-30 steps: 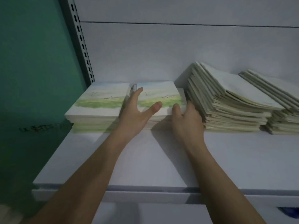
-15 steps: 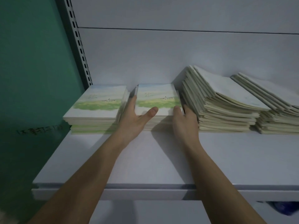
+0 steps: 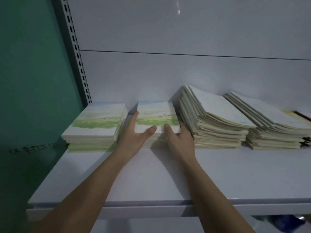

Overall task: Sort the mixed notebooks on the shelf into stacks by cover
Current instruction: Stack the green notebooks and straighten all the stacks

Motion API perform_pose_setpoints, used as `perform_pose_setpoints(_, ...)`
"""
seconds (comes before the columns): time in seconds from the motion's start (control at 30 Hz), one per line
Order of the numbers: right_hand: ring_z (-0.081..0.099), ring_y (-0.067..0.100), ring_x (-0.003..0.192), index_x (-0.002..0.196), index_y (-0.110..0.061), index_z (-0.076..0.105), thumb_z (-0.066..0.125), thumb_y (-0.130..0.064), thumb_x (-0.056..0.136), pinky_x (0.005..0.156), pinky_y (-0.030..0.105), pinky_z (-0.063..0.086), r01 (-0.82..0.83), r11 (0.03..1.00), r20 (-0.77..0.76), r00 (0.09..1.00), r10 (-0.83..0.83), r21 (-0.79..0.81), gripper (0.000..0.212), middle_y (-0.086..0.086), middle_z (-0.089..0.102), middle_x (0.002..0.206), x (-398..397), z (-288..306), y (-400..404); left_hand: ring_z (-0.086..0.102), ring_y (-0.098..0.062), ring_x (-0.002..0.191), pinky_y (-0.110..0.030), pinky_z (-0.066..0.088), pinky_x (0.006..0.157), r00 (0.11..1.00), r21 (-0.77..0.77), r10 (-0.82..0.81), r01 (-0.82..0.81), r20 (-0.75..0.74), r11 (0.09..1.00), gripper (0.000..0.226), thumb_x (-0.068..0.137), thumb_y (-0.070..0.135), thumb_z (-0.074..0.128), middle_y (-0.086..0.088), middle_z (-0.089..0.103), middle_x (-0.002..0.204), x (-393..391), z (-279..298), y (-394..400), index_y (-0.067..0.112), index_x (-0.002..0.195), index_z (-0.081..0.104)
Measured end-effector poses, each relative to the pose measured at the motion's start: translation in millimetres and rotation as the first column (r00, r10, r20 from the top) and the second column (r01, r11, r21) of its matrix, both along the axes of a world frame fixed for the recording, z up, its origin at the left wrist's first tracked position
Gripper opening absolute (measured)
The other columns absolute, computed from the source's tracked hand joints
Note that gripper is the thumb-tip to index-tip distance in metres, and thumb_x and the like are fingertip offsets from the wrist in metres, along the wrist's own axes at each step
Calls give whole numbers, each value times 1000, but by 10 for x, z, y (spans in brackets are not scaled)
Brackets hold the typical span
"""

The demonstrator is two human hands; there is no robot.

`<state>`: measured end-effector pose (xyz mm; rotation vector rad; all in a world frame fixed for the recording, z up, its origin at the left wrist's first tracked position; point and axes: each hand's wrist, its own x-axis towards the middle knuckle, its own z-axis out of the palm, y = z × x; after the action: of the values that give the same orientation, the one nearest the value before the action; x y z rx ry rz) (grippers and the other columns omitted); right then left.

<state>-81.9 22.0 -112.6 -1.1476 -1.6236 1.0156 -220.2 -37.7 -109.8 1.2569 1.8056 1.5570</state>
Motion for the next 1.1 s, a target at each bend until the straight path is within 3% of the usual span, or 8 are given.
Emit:
perform_pose_setpoints(0.1,58,14,96,116,-29,60,55,-42,90,82,28,38,21,1000,10,1000,-21,-7,29,-12,64,103,-1,7,5,33,17,113,7,28,75,1000,13,8,-8,-20,1000,81,85,35,71,25,36,128,-15,-30,37,24,152,27)
perform_pose_setpoints(0.27,55,15,102,121,-22,57,51,-37,95,82,25,33,38,999,-7,999,-38,39,31,-9,59,108,-5,13,-47,51,-3,124,-34,41,108,989,14,53,-51,-138,999,83,72,59,75,17,55,136,36,72,-60,31,144,41)
perform_pose_setpoints(0.4,53,23,117,135,-13,45,41,-31,96,99,34,42,93,963,91,989,-120,255,43,5,56,127,-4,-11,-178,31,5,133,-3,20,105,913,140,169,-124,-372,982,65,84,35,73,12,39,149,255,140,-338,26,141,44)
perform_pose_setpoints(0.5,46,23,128,129,-6,52,51,-14,93,109,32,37,75,790,74,986,-151,608,37,10,52,137,16,2,-405,25,9,135,-6,18,106,880,169,175,-111,-442,979,51,91,36,63,20,37,144,249,209,-668,32,139,45)
perform_pose_setpoints(0.6,53,23,113,118,-7,60,56,-4,89,99,30,43,-140,610,167,986,14,780,29,10,60,121,-51,11,-658,25,-1,140,-25,21,114,832,97,238,-219,-501,971,43,96,34,56,15,39,146,-99,268,-1015,29,138,47)
perform_pose_setpoints(0.73,54,20,95,112,-13,61,53,-10,90,82,33,48,-493,541,426,868,254,682,24,4,61,108,-406,40,-1000,46,-18,127,-41,37,109,846,-34,300,-350,-441,936,45,96,44,52,10,48,139,-636,347,-1439,29,138,46)
perform_pose_setpoints(0.8,54,21,96,112,-13,62,54,-12,90,81,34,48,-575,509,497,816,296,641,24,4,61,108,-611,103,-1097,44,-19,131,-38,35,108,863,-90,329,-389,-383,917,51,96,47,50,11,45,139,-823,376,-1576,26,142,42)
perform_pose_setpoints(1.1,33,24,136,143,-18,36,45,-54,94,109,43,32,-636,639,779,620,89,433,62,4,38,148,-1334,491,-1037,37,-21,139,-37,28,114,925,-236,287,-345,-248,909,58,98,49,45,-4,38,153,-1408,352,-1729,17,146,37)
